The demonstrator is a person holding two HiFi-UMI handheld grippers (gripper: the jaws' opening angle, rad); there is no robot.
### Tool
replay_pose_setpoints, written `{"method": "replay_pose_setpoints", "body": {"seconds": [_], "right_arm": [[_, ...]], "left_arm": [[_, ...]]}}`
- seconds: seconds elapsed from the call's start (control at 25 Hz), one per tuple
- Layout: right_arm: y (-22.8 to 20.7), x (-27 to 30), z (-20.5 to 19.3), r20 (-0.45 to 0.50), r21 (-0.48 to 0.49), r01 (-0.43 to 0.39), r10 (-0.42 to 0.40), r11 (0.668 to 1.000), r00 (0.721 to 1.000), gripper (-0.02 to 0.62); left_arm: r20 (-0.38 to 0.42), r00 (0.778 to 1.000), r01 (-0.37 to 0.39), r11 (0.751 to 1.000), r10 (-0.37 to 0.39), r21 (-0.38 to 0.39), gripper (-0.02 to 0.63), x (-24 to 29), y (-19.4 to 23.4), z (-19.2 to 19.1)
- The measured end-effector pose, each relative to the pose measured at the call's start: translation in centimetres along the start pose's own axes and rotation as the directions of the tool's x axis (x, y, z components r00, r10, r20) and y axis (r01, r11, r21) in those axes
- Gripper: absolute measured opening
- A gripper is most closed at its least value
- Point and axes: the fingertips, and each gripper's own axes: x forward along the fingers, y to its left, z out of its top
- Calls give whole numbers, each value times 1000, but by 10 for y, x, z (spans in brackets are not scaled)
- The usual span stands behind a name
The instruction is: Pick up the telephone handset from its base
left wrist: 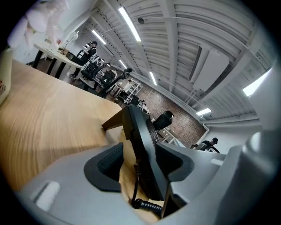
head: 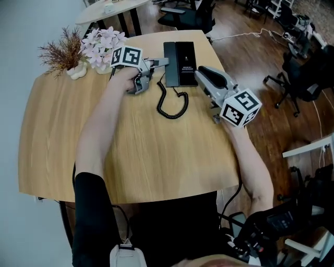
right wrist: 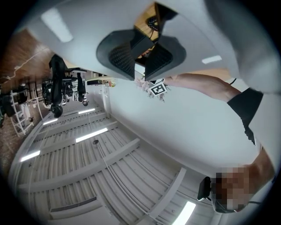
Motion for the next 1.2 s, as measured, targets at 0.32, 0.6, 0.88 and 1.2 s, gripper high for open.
{"method": "replay_pose_setpoints", "body": {"seconds": [0.32, 0.6, 0.88, 1.2], "right_arm": [[-5, -4, 2, -1, -4, 21, -21, 1000, 1000, 69], [-3, -1, -1, -12, -13, 7, -7, 1000, 1000, 69], [7, 4, -8, -44, -32, -29, 27, 999, 999, 69], [10, 1, -10, -53, -39, -41, 39, 998, 998, 69]], "left_arm": [[-46, 998, 34, 999, -34, 1, 142, 15, -8, -6], [3, 998, 62, 998, -62, -7, 124, 12, -13, -2], [188, 969, 190, 972, -163, -139, 84, 1, -23, 5], [445, 845, 404, 900, -298, -163, 80, -41, -76, 23]]}}
